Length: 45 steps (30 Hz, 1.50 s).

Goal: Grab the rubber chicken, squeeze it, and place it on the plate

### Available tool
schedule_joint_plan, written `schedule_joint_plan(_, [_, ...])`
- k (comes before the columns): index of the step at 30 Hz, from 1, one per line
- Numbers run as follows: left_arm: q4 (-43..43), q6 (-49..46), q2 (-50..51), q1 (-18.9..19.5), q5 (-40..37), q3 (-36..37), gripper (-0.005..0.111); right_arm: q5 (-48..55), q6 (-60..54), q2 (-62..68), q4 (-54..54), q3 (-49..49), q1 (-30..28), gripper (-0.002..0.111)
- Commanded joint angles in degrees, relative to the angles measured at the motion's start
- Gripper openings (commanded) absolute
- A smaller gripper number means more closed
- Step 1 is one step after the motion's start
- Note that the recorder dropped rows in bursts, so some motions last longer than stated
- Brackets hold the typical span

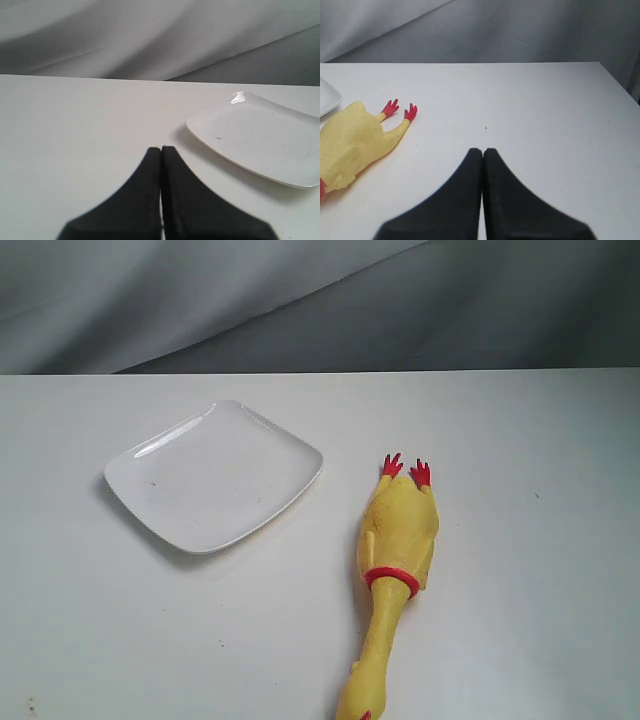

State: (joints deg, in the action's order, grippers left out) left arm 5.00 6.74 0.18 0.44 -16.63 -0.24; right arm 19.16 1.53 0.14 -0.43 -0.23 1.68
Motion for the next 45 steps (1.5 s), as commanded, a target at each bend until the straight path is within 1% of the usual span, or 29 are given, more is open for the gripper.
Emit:
schedule_joint_plan(1, [-0.28, 0.37, -0.18, 0.15, 0.36, 0.24, 0.0, -0.24, 0.17, -0.14, 0.0, 0.23, -0.49, 0.0])
schedule_joint_plan(9, [-0.28, 0.37, -0.18, 0.15, 0.36, 0.24, 0.0, -0.24, 0.17, -0.14, 0.0, 0.23, -0.49, 0.0])
schedule_joint_plan(11, [-0.28, 0.37, -0.18, 0.15, 0.36, 0.24, 0.0, -2.51, -0.12, -0.14, -1.47, 0.23, -0.49, 0.0])
schedule_joint_plan(19, [-0.28, 0.2, -0.18, 0.15, 0.36, 0.24, 0.0, -26.75, 0.14, -0.14, -1.48, 0.23, -0.49, 0.0])
schedule_joint_plan(22, [-0.28, 0.2, -0.18, 0.15, 0.36, 0.24, 0.0, -33.94, 0.14, -0.14, -1.48, 0.23, -0.49, 0.0])
schedule_joint_plan(24, [-0.28, 0.2, -0.18, 0.15, 0.36, 0.24, 0.0, -36.95, 0.14, -0.14, -1.48, 0.23, -0.49, 0.0])
schedule_joint_plan(30, [-0.28, 0.36, -0.18, 0.15, 0.36, 0.24, 0.0, -41.72, 0.36, -0.14, -1.48, 0.23, -0.49, 0.0])
schedule_joint_plan(32, [-0.28, 0.36, -0.18, 0.15, 0.36, 0.24, 0.0, -45.1, 6.27, -0.14, -1.48, 0.23, -0.49, 0.0])
schedule_joint_plan(34, [-0.28, 0.36, -0.18, 0.15, 0.36, 0.24, 0.0, -47.84, 18.76, -0.14, -2.0, 0.23, -0.49, 0.0])
schedule_joint_plan(35, [-0.28, 0.36, -0.18, 0.15, 0.36, 0.24, 0.0, -49.37, 21.81, -0.14, -2.59, 0.23, -0.49, 0.0])
schedule_joint_plan(36, [-0.28, 0.36, -0.18, 0.15, 0.36, 0.24, 0.0, -49.63, 23.71, -0.14, -4.0, 0.23, -0.49, 0.0])
schedule_joint_plan(38, [-0.28, 0.21, -0.18, 0.15, 0.36, 0.24, 0.0, -45.23, 30.07, 1.24, -9.58, -2.44, -0.49, 0.0])
schedule_joint_plan(39, [-0.28, 0.21, -0.18, 0.15, 0.36, 0.24, 0.0, -42.48, 34.01, 2.42, -13.25, -4.28, -0.49, 0.0])
schedule_joint_plan(41, [-0.28, 0.21, -0.18, 0.15, 0.36, 0.24, 0.0, -36.52, 44.06, 6.52, -25.67, -9.38, -0.38, 0.0])
schedule_joint_plan(45, [-0.28, 0.21, -0.18, 0.15, 0.36, 0.24, 0.0, -35.16, 67.27, 17.06, -53.71, -19.43, 0.82, 0.0])
